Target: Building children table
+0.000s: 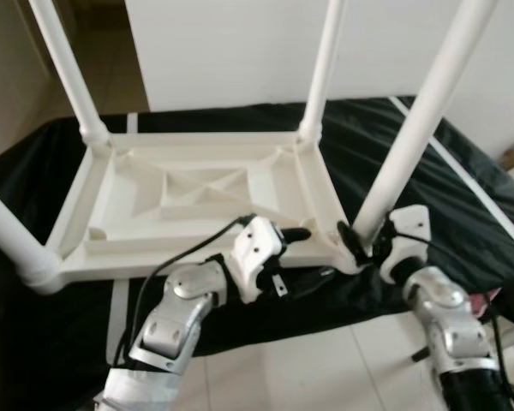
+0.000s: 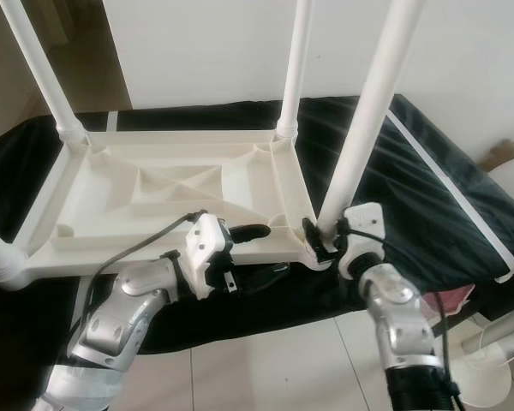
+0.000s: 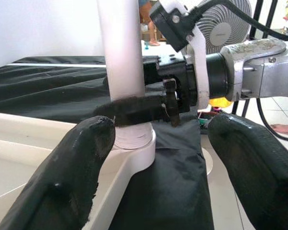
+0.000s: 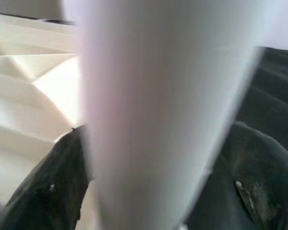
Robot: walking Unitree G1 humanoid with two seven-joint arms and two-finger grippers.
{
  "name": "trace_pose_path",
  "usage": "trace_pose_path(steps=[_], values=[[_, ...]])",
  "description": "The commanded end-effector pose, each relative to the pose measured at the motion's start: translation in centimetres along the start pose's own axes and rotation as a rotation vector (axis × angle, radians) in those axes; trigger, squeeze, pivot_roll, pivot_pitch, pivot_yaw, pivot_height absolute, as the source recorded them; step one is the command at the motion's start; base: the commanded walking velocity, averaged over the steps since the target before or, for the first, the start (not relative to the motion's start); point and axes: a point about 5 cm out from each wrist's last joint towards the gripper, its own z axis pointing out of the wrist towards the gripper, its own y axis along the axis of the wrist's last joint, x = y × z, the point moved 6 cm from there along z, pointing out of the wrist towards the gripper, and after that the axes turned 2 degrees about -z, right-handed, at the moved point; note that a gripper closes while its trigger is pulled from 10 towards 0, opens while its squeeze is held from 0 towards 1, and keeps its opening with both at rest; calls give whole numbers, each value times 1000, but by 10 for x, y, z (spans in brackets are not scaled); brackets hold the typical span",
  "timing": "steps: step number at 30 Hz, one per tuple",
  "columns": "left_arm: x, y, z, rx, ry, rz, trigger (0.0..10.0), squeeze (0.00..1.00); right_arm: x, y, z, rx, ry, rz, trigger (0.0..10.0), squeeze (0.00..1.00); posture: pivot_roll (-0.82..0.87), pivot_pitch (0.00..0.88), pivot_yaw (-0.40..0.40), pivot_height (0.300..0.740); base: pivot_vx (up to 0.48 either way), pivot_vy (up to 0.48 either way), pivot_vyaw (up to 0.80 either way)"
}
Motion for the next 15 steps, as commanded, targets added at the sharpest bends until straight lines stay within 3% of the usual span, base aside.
trace_pose_path(steps=[1,7,8,10,11,15], values=[[5,2,1,-3,41,9,10000,0,4,-4,1,12,53,-8,10000,0,-15,11,-51,740,0,0,0],[5,3,1,-8,40,13,10000,0,5,-9,3,39,109,-44,10000,0,-10,9,-53,740,0,0,0],[4,4,1,-9,40,13,10000,0,7,-13,1,52,127,-44,1216,0,-7,8,-55,740,0,0,0],[4,4,1,-10,41,14,10000,0,8,-15,0,58,144,-44,1216,0,-7,8,-55,740,0,0,0],[4,4,0,-10,41,13,10000,0,8,-17,-1,65,154,-43,0,0,-5,7,-56,740,0,0,0],[4,4,0,-9,42,12,10000,0,10,-23,-4,81,176,-41,0,0,-7,3,-54,740,0,0,0]])
